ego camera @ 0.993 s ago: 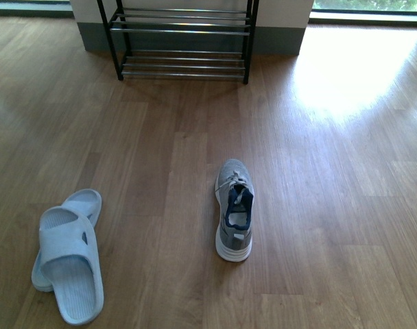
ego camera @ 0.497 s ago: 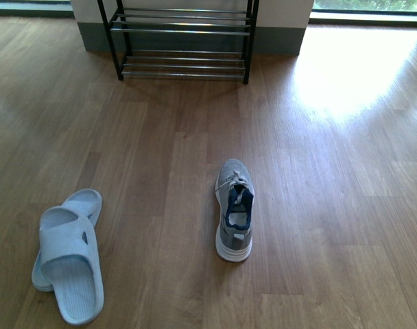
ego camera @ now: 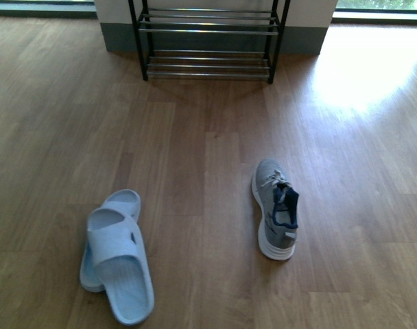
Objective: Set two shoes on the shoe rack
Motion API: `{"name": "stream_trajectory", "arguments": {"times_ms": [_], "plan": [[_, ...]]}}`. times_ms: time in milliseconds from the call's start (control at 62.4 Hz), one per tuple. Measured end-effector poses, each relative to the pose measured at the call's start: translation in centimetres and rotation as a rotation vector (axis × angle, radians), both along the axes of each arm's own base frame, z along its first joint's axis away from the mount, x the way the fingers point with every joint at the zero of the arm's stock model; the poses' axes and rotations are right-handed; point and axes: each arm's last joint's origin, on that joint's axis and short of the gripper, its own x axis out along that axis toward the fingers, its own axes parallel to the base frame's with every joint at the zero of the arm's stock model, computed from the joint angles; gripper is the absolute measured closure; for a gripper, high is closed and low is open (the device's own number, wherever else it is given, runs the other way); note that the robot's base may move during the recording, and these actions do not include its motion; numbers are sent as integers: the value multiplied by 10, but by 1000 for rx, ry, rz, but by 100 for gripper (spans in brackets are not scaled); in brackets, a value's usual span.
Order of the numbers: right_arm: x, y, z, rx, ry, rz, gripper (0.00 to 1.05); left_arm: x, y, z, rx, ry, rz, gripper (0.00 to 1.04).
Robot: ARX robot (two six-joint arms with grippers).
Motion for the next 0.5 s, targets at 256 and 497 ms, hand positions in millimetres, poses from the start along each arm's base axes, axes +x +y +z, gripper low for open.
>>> {"name": "stream_trajectory", "arguments": {"times_ms": [256, 497], "plan": [[0, 0, 0, 0, 0, 10, 9, 0, 2, 0, 3, -1, 24, 103], [0, 0, 0, 0, 0, 6, 9, 0, 2, 0, 2, 1, 14, 103]]}}
